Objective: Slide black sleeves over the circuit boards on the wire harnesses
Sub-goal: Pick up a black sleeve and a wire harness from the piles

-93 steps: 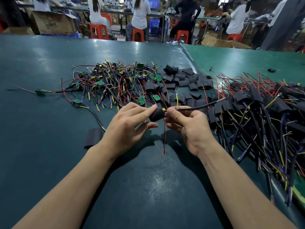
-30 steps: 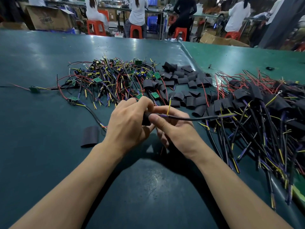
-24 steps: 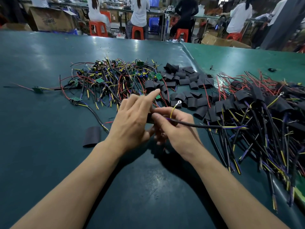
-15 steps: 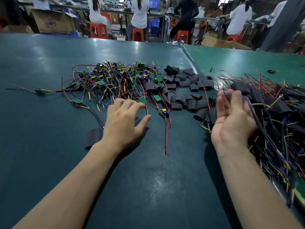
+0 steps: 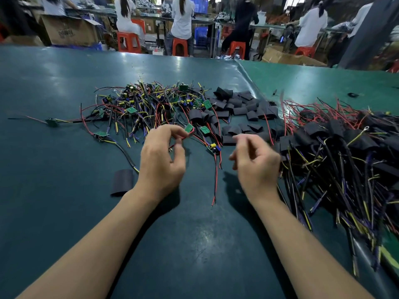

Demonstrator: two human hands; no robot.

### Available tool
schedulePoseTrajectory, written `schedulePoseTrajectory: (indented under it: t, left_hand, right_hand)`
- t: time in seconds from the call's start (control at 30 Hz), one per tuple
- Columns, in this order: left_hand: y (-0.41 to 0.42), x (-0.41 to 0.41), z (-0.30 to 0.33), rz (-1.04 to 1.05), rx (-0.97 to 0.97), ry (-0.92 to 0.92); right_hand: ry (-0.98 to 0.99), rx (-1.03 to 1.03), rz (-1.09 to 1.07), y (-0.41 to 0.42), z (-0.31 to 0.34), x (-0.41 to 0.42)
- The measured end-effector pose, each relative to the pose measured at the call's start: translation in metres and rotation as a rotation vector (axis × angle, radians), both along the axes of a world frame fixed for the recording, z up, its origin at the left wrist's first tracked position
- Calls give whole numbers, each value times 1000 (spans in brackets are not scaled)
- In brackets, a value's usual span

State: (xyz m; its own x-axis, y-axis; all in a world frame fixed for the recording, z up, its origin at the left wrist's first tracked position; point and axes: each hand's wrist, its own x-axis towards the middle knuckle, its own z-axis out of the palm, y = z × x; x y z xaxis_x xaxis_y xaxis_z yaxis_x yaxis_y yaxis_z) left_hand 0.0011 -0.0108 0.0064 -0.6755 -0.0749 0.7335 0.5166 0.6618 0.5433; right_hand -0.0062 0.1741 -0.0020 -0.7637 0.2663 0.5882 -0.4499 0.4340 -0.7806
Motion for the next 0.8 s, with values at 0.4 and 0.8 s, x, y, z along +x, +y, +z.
schedulePoseTrajectory:
  t: [0.4,0.8]
  left_hand:
    - [11,12,-1,-152,-233,61]
    - [-37,19,-10,772,-397,-760]
  right_hand:
    - [-21,-244,-45,12,4,-11]
    - [8,-715,-87,15,21,-6]
